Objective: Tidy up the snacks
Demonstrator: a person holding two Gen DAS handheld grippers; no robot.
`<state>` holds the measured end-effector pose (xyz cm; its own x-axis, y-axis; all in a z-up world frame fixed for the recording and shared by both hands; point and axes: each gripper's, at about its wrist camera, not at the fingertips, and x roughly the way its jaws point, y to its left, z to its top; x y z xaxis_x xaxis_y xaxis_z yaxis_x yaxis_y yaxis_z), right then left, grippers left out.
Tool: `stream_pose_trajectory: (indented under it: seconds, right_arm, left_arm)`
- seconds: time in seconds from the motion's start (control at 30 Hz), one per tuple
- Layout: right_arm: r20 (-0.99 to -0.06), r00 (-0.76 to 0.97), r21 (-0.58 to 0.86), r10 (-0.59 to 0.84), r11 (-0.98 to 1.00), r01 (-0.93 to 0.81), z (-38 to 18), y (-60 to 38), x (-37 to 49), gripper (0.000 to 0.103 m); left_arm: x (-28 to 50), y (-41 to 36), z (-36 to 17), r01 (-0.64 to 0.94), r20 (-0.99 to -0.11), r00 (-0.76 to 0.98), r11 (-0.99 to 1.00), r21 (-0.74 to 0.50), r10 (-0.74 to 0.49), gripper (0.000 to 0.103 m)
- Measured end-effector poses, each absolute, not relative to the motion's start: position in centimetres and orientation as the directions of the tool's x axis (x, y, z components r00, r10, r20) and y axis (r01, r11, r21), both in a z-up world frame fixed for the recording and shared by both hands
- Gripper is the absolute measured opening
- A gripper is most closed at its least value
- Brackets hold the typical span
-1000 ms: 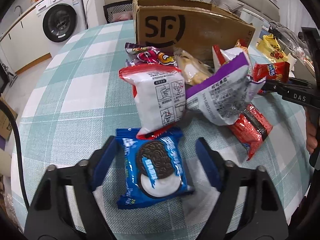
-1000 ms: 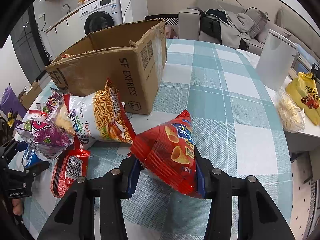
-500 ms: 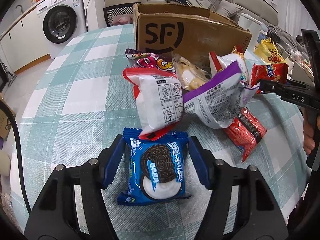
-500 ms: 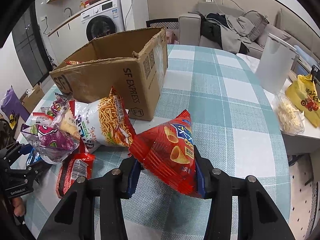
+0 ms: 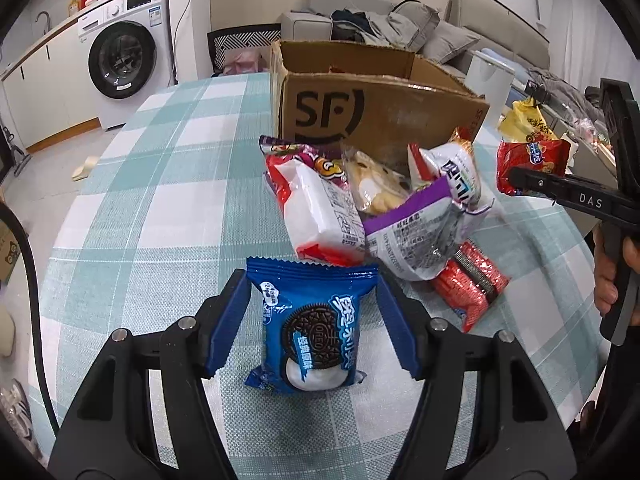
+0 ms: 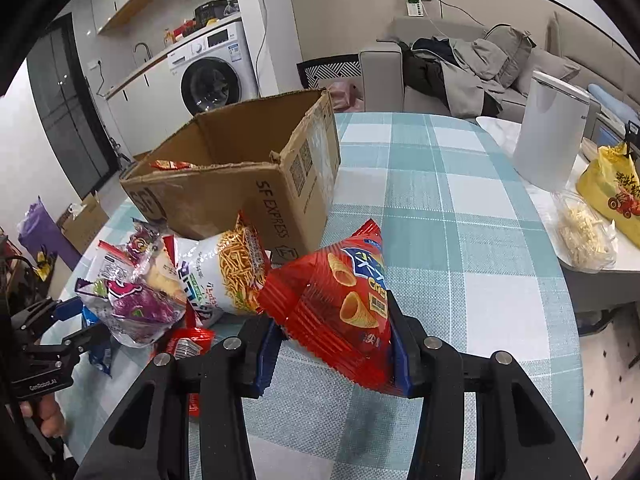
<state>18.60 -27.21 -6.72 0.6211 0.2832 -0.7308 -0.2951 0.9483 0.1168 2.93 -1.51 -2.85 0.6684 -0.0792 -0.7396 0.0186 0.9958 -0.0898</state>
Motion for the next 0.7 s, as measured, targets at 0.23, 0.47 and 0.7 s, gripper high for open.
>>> stream_pose_trajectory:
  seconds: [0.23,0.47,0.7]
  right_arm:
    - [-0.702,0.639,0.144,0.315,0.941,-0.305,-5.7,-27.6,18.1,0.047]
    - [-0.684,0.652,0.146,0.327,0.937,-0.317,-5.0,-27.4,17.3,0.047]
    - [-0.653,0.659,0.160,0.374,0.918,-0.363,-4.0,-26.4,16.4,0.047]
  left_arm:
    - [1.8,-1.2,-2.4,0.033,-0.719,0.688,0.994,-0.103,-0.097,0.062]
    - [1.1,-0.5,-2.1,0.042,-0.700,0.705,0.992,-0.121,-0.115,0.062]
    - [0.6,-0.3,-1.2,0.053,-0.672,0.729,0.989,-0.139,-0.133,0.062]
